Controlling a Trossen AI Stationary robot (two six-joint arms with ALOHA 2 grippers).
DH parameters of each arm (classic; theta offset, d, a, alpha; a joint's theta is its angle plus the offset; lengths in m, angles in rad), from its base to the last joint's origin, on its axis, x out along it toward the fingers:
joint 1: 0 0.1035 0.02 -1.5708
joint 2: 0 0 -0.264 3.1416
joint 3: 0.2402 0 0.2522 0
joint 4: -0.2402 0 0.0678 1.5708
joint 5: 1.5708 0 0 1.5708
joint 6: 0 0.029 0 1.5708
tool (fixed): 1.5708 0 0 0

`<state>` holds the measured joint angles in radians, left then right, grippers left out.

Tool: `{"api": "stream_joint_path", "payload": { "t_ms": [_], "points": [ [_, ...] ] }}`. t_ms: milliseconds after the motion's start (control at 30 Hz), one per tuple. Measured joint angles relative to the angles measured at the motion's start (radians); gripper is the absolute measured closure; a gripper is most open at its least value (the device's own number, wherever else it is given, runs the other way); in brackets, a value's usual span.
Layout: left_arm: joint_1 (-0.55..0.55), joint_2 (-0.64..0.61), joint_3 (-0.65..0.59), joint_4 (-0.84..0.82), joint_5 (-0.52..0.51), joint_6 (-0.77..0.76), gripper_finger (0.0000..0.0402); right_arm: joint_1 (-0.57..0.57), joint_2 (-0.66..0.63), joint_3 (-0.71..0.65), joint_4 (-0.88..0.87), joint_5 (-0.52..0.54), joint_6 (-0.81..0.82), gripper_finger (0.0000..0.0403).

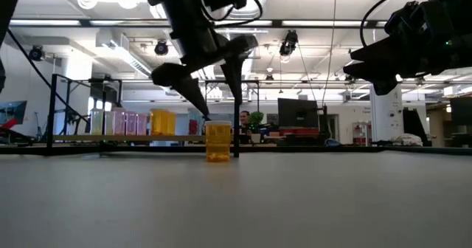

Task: Pick and place medicine bottles onto shelf by color
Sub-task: Put the orange pill bottle on the shelf aligned with the other orange pill bottles

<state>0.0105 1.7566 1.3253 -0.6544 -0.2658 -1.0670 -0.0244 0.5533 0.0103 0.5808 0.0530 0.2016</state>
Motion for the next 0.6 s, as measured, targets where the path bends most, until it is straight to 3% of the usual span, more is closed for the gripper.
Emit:
{"api": "stream_joint_path", "payload": {
  "t_ms": [233,600],
  "points": [
    [-0.006,0.082,0.062,-0.036,-0.011,0.033,0.009,0.0,0.0,0.0,0.0,0.0,0.0,0.02],
    [-0.009,0.094,0.072,-0.063,-0.083,0.034,0.009,0.0,0.0,0.0,0.0,0.0,0.0,0.02]
  ]
}}
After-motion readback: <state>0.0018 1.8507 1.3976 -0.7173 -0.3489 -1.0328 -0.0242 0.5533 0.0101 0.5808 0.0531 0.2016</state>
